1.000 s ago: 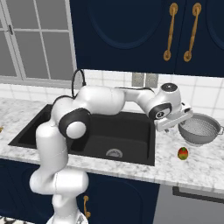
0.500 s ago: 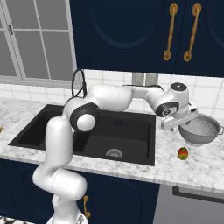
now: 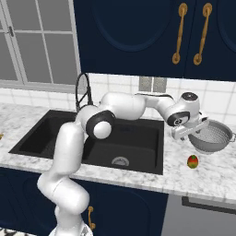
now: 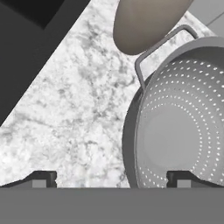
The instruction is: Put the colander in the sink, put the pear, mango, banana in the colander, and turn on the sink faucet and pour water over the colander.
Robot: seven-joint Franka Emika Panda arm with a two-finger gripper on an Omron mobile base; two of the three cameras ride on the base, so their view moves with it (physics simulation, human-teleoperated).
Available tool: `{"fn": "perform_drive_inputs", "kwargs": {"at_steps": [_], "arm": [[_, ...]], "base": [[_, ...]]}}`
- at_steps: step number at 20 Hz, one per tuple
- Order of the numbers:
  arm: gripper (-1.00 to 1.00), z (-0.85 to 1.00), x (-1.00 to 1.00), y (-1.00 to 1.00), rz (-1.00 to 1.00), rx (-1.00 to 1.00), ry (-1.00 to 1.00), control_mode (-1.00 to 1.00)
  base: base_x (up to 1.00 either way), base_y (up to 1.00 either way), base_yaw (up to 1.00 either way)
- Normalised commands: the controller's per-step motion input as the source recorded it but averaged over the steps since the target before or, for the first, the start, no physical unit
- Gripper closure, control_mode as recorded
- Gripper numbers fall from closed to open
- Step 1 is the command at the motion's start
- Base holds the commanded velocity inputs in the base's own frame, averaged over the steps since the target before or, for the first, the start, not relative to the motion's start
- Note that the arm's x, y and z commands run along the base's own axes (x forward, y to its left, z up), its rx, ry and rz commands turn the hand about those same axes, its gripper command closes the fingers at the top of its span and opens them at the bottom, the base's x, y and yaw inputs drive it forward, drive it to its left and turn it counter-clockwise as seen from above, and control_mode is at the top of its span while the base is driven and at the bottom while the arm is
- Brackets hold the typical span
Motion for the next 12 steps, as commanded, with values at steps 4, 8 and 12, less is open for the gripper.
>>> {"fn": "perform_drive_inputs", "kwargs": {"at_steps": [4, 8, 12], "arm": [[-1.00, -0.08, 0.41, -0.29, 0.00, 0.00, 0.00, -1.00], [-1.00, -0.14, 0.43, -0.15, 0.00, 0.00, 0.00, -1.00], [-1.00, -0.26, 0.22, -0.12, 0.00, 0.00, 0.01, -1.00]], "base": [[0.00, 0.00, 0.00], [0.00, 0.00, 0.00], [0.00, 0.00, 0.00]]}}
